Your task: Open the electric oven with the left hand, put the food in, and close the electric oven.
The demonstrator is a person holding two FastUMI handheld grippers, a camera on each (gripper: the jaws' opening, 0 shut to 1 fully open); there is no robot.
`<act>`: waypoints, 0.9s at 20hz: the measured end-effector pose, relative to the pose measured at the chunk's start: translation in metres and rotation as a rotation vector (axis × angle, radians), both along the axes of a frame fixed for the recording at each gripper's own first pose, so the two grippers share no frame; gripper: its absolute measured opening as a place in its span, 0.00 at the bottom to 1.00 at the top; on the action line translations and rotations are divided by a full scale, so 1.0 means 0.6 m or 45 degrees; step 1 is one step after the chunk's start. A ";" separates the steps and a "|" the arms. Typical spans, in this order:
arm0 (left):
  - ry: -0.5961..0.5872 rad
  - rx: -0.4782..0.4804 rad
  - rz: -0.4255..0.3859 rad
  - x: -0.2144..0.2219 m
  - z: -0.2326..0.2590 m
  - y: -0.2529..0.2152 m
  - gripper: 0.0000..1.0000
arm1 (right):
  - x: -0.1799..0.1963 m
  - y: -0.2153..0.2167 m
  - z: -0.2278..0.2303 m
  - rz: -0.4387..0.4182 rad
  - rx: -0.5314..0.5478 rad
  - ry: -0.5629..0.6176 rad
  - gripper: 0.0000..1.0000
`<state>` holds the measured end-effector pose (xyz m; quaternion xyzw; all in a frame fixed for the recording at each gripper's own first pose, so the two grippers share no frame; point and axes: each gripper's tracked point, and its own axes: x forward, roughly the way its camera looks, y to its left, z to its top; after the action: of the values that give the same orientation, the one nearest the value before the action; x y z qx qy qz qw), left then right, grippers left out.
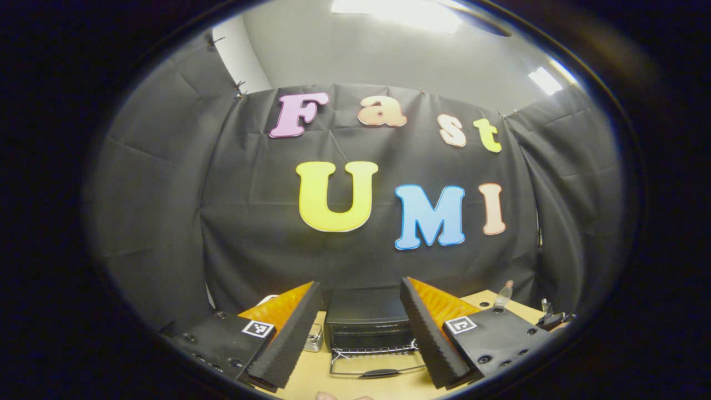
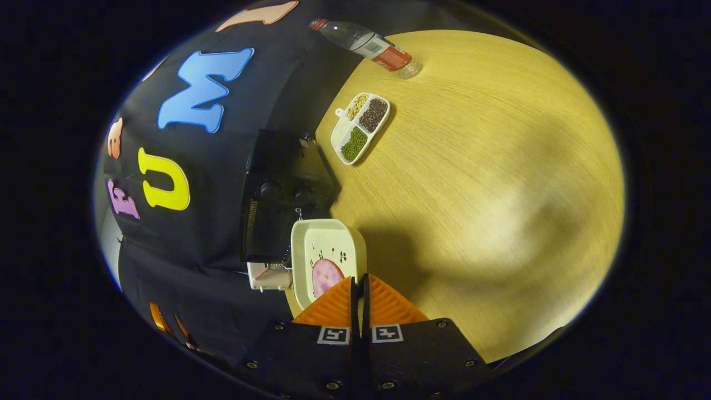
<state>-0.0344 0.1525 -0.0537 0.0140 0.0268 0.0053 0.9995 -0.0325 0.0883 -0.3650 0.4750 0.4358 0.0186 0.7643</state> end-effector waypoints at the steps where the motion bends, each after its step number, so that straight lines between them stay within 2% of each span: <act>1: -0.004 -0.002 -0.004 -0.003 0.000 0.012 1.00 | 0.008 0.026 0.002 -0.026 0.008 0.002 0.00; 4: 0.008 -0.007 -0.013 -0.011 -0.013 0.046 1.00 | 0.039 0.091 0.010 -0.117 0.022 -0.003 0.01; 10: 0.049 -0.035 0.064 -0.039 -0.032 0.133 1.00 | 0.133 0.212 -0.001 -0.302 0.059 0.029 0.01; 14: 0.072 -0.029 0.148 -0.059 -0.044 0.194 1.00 | 0.203 0.264 -0.002 -0.471 0.136 0.044 0.00; 18: 0.100 -0.021 0.226 -0.076 -0.050 0.248 1.00 | 0.264 0.300 -0.023 -0.617 0.158 0.090 0.01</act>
<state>-0.0799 0.3014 -0.0837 0.0037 0.0671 0.0932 0.9934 0.1256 0.2682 -0.3788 0.6119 0.3335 -0.1551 0.7002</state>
